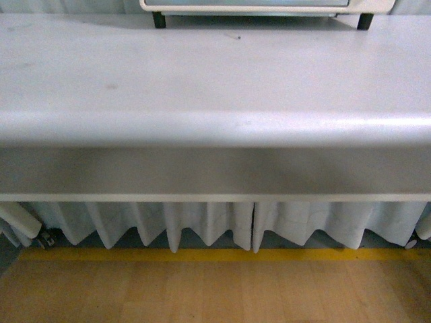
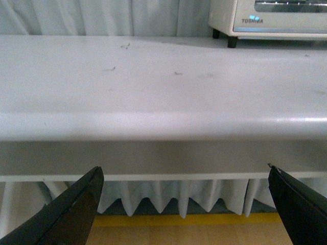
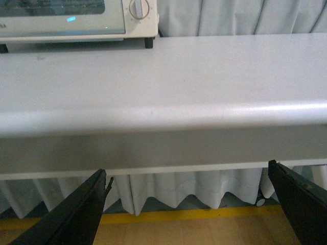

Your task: Open oven

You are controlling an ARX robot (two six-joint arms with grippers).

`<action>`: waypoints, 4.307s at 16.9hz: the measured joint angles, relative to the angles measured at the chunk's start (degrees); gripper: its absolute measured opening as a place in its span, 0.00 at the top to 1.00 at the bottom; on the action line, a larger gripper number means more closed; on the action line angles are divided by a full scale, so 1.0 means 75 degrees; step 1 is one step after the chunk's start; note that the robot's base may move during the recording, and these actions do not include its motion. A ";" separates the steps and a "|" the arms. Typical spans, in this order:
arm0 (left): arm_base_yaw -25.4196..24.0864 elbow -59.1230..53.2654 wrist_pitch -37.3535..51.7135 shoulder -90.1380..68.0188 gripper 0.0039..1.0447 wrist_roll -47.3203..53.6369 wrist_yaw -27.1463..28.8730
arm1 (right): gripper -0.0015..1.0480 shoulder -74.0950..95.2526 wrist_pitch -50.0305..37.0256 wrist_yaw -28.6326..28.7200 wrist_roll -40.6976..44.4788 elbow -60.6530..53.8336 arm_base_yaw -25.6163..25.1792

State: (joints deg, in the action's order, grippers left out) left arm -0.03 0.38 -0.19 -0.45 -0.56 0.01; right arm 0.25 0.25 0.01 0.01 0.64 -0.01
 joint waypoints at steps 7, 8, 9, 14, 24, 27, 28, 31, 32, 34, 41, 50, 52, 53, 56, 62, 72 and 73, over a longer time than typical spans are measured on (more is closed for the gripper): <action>0.0000 0.0000 -0.0006 0.0000 0.06 -0.0009 0.0003 | 0.06 0.0000 -0.0012 0.0000 0.0009 0.0000 0.0000; 0.0000 0.0000 -0.0006 0.0000 0.06 -0.0006 0.0000 | 0.06 0.0000 -0.0009 -0.0003 -0.0006 0.0000 0.0000; 0.0000 0.0000 -0.0003 0.0000 0.06 -0.0006 0.0003 | 0.06 0.0000 -0.0015 -0.0003 0.0003 0.0000 0.0000; 0.0000 0.0000 0.0029 0.0000 0.06 -0.0003 0.0003 | 0.06 0.0000 -0.0038 0.0003 0.0003 0.0000 0.0000; 0.0000 0.0003 -0.0003 0.0000 0.06 -0.0003 0.0000 | 0.06 0.0000 0.0000 -0.0003 0.0003 0.0000 0.0000; 0.0000 0.0003 0.0000 0.0000 0.06 -0.0003 0.0000 | 0.06 0.0000 0.0000 0.0000 0.0003 0.0000 0.0000; 0.0000 0.0003 -0.0003 0.0000 0.06 -0.0003 0.0000 | 0.06 0.0000 0.0000 -0.0003 0.0003 0.0000 0.0000; 0.0000 0.0003 -0.0020 0.0000 0.06 -0.0003 0.0000 | 0.06 0.0000 0.0015 0.0000 0.0003 0.0000 0.0000; 0.0000 0.0003 -0.0003 0.0000 0.06 -0.0003 0.0000 | 0.06 0.0000 -0.0009 -0.0003 0.0003 0.0000 0.0000; 0.0000 0.0003 -0.0006 0.0000 0.06 -0.0003 0.0000 | 0.06 0.0000 -0.0006 0.0000 0.0003 0.0000 0.0000; 0.0000 0.0003 0.0000 0.0000 0.06 -0.0003 0.0000 | 0.06 0.0000 -0.0006 -0.0003 0.0003 0.0000 0.0000; 0.1125 0.1649 -0.1291 -0.3847 0.06 -0.5724 -0.0921 | 0.06 0.0000 -0.0003 -0.0003 0.0003 0.0000 0.0000; 0.1635 0.1763 -0.0694 -0.4587 0.06 -0.6822 -0.0504 | 0.06 0.0000 -0.0003 0.0000 0.0003 0.0000 0.0000; 0.1853 0.1792 -0.0434 -0.4913 0.06 -0.7233 -0.0338 | 0.06 0.0000 -0.0006 0.0000 0.0003 0.0000 0.0000; 0.3042 0.1996 0.0962 -0.6901 0.06 -0.9078 0.0440 | 0.06 0.0000 -0.0009 0.0000 0.0003 0.0000 0.0000; 0.5132 0.3923 0.4599 -1.2406 0.06 -1.1325 0.1189 | 0.06 0.0000 -0.0006 0.0000 0.0003 0.0000 0.0000; 0.4354 0.5674 0.5665 -1.5597 0.06 -1.1395 0.1174 | 0.06 0.0000 -0.0006 0.0000 0.0003 0.0000 0.0000; 0.4234 0.5718 0.5700 -1.5737 0.06 -1.1301 0.1134 | 0.06 0.0000 -0.0006 0.0000 0.0003 0.0000 0.0000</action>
State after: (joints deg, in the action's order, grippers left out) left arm 31.73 43.27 42.57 -118.48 -85.32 8.51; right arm 0.25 0.21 0.01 0.03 0.64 -0.01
